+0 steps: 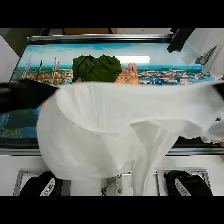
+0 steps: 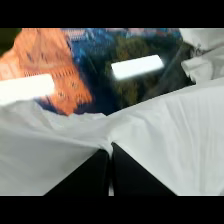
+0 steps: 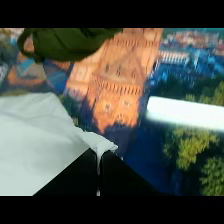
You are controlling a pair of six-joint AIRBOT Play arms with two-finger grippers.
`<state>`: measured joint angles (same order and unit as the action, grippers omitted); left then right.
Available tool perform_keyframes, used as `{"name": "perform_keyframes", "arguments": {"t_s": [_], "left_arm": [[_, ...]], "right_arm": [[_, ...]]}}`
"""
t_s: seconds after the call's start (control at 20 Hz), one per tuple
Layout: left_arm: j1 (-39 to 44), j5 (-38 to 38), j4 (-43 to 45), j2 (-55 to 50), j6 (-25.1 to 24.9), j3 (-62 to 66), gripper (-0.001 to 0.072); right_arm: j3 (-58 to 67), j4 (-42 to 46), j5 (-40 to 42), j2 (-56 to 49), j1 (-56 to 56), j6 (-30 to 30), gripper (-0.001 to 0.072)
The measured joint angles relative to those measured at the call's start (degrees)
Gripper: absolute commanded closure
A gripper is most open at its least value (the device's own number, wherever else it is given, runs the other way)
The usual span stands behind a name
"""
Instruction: Fold the clothes and pants, and hang the long-sleeved shirts on hangers.
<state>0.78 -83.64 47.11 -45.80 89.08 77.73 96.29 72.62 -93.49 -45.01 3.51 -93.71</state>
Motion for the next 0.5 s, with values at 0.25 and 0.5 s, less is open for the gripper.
{"name": "perform_keyframes", "arguments": {"t_s": [0.25,0.5], "left_arm": [[8.7,5.1,0.0,-14.5,-3.8,-13.5,0.0693],[9.9,13.5,-0.2,-31.6,-5.6,-6.3,0.0061]], "right_arm": [[-11.4,-0.3,2.0,-11.8,0.1,3.8,0.0684],[-15.0,3.2,18.6,-24.3,-0.3,6.4,0.0018]]}}
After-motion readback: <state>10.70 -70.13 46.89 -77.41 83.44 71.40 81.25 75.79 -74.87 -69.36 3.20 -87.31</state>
